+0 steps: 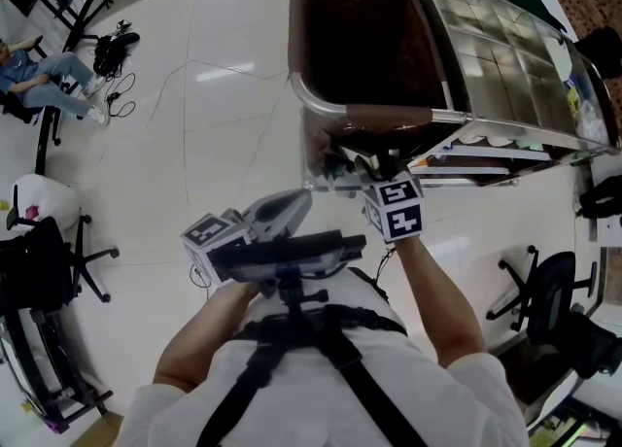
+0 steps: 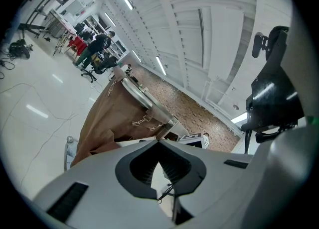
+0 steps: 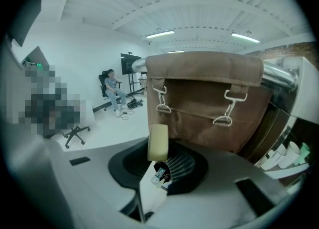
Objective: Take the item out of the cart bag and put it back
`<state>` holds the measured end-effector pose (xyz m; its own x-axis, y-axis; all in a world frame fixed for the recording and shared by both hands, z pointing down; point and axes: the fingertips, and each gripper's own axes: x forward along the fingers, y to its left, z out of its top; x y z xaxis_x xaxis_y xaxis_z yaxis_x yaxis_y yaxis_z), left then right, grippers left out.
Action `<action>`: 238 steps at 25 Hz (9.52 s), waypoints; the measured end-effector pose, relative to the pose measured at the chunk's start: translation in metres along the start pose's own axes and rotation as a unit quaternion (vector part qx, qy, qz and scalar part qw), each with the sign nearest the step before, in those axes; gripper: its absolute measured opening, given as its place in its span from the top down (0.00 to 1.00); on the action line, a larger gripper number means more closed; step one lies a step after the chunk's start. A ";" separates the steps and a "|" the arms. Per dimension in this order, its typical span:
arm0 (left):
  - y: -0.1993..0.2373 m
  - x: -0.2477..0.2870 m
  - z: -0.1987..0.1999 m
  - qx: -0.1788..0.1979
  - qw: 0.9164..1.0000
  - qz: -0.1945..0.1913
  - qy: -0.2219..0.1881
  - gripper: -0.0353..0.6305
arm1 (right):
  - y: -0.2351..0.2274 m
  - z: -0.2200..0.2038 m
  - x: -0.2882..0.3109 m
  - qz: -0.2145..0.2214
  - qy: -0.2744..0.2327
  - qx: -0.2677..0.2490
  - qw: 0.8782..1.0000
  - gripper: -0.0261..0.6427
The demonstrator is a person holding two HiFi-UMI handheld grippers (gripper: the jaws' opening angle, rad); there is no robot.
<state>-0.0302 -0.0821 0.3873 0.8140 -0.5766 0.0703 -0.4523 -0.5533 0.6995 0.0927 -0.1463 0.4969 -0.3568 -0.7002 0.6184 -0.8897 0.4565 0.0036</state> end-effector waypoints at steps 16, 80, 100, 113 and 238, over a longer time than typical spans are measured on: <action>-0.003 0.000 0.003 -0.006 1.000 0.000 -0.002 0.95 | 0.007 0.014 -0.036 0.003 -0.033 0.013 0.999 0.85; -0.001 0.001 0.003 -0.002 1.000 -0.002 0.012 0.95 | 0.008 0.042 -0.138 -0.004 -0.111 0.058 0.992 0.85; -0.009 -0.013 0.021 0.030 0.999 0.012 -0.015 0.95 | 0.000 0.057 -0.191 -0.021 -0.135 0.060 0.989 0.85; -0.017 -0.013 0.019 0.026 1.000 0.003 -0.010 0.95 | 0.001 0.060 -0.198 -0.021 -0.134 0.054 0.989 0.85; 0.004 -0.027 0.013 0.001 0.999 0.025 -0.025 0.95 | -0.002 -0.034 0.061 0.009 0.139 0.008 0.990 0.79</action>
<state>-0.0587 -0.0766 0.3783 0.7704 -0.6337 0.0695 -0.4936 -0.5240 0.6941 0.0827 -0.1714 0.5608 -0.2822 -0.5123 0.8111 -0.8893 0.4568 -0.0208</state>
